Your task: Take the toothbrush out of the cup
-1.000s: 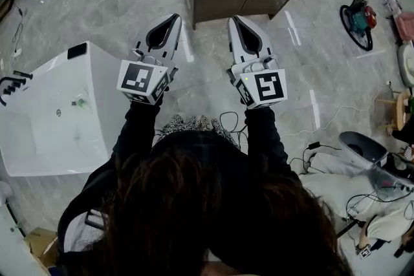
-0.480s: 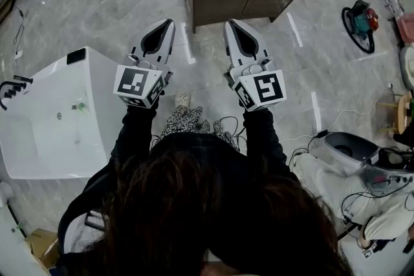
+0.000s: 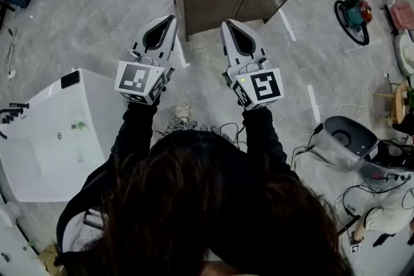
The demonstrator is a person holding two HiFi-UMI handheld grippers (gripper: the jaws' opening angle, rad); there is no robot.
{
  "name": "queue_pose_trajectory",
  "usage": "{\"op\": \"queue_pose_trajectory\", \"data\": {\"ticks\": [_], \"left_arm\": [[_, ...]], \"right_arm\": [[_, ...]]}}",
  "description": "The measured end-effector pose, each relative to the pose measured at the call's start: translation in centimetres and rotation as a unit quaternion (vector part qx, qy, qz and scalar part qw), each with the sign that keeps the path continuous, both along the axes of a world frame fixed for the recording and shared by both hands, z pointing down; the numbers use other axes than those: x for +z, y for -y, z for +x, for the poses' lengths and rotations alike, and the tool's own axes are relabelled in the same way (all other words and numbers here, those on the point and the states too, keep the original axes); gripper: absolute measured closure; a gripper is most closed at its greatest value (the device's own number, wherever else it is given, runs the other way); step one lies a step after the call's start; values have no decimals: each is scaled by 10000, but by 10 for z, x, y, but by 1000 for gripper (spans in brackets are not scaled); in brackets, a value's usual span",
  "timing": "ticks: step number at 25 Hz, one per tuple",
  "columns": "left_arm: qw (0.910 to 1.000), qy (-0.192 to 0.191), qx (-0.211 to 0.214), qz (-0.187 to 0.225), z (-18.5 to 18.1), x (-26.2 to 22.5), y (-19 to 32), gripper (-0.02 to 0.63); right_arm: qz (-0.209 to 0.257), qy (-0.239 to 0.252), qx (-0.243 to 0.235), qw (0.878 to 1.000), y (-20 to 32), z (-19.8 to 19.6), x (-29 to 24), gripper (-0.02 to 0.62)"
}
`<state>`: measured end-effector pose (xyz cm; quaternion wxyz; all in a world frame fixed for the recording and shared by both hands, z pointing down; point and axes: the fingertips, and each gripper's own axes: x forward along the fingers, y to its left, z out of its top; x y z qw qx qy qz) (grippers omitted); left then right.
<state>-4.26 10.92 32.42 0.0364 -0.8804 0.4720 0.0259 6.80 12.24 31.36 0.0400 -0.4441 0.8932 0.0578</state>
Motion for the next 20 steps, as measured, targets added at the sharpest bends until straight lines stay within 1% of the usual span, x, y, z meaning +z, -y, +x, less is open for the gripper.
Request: {"op": "queue_pose_trajectory", "data": {"ticks": [4,11,16,20], "left_arm": [[9999,-4,111,42,-3,-6,32,598],[9998,21,190,12,-27,3,80,598],[9994,234,272,-31,-35,16,113,598],[9993,231,283,-58,-42,20,132,598]], "right_arm": [[-26,-28,77,10000,30,-5,-2,592],[-20,-63,260,9996,79,-27,3,592],[-96,-141,390,9991,111,-35,10,592],[-120,-176,490,9986,129,-36,12,592]]}}
